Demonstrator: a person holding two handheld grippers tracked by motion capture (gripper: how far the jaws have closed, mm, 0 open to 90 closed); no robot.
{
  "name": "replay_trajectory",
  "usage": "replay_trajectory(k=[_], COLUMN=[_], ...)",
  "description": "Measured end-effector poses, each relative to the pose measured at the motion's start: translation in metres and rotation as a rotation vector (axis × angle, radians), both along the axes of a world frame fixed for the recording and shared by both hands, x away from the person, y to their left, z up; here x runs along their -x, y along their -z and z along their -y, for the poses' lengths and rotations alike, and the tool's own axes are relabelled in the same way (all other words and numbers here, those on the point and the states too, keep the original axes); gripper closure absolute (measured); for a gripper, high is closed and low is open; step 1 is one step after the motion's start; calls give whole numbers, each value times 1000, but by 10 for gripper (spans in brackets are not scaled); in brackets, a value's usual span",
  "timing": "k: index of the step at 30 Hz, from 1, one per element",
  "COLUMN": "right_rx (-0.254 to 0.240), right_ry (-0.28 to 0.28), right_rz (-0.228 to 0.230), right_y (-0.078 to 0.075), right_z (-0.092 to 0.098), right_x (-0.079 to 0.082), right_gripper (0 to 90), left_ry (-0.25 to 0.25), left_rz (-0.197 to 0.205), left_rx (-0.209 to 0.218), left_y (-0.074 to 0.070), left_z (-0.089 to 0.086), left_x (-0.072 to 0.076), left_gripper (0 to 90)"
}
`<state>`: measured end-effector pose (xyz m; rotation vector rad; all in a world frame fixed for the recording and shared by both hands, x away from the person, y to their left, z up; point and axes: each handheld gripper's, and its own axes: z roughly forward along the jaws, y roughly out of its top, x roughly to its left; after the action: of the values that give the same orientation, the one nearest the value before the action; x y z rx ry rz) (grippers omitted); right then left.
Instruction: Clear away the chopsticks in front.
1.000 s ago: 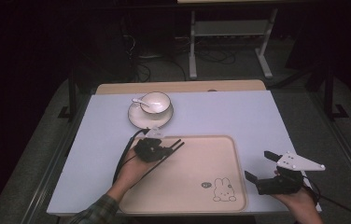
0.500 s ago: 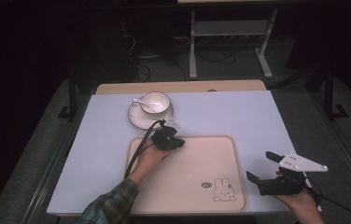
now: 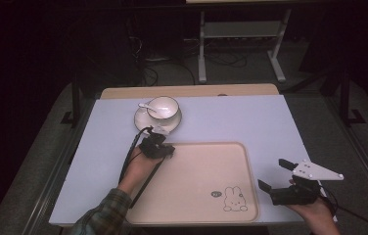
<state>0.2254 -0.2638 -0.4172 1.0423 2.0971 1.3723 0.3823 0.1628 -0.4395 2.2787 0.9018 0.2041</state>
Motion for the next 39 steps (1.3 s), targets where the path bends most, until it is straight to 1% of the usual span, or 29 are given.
replay_trajectory(k=[1,5,10,16,21,22,26,28,30,31,33,34,36,39], right_rx=[-1,0,3,4,5,5,7,7,8,8,7,6,4,7], right_ry=[1,-2,-3,-2,-3,-3,-5,-6,-8,-7,-7,-7,-8,-13], right_rz=[-1,0,1,1,0,0,-1,-1,-1,-2,-1,-2,-5,-4], right_y=[0,0,0,0,0,0,0,0,0,0,0,0,0,1], right_z=[0,-1,-1,-1,-1,-1,-2,-2,-2,-2,-2,-2,-2,-4], right_x=[0,0,0,0,0,0,0,0,0,0,0,-1,-1,-4], right_gripper=[0,0,0,0,0,0,0,0,0,0,0,0,0,0], left_ry=[-6,-30,-48,-89,-114,-119,-125,-121,-111,-116,-110,-101,-89,-90], left_rz=[-1,-8,-10,-10,-10,-11,-8,-3,1,5,19,33,50,72], left_rx=[4,-4,-5,-7,-9,-3,-7,-10,-3,15,37,37,43,48], left_y=[0,-1,-1,-1,-2,-2,-2,-2,-2,-4,-8,-10,-13,-16], left_z=[-4,-20,-34,-54,-67,-69,-72,-72,-72,-73,-75,-76,-79,-85], left_x=[1,8,13,18,22,22,23,23,24,25,28,31,37,48], left_gripper=[894,894,895,894,894,895,894,894,886,873,836,802,735,614])
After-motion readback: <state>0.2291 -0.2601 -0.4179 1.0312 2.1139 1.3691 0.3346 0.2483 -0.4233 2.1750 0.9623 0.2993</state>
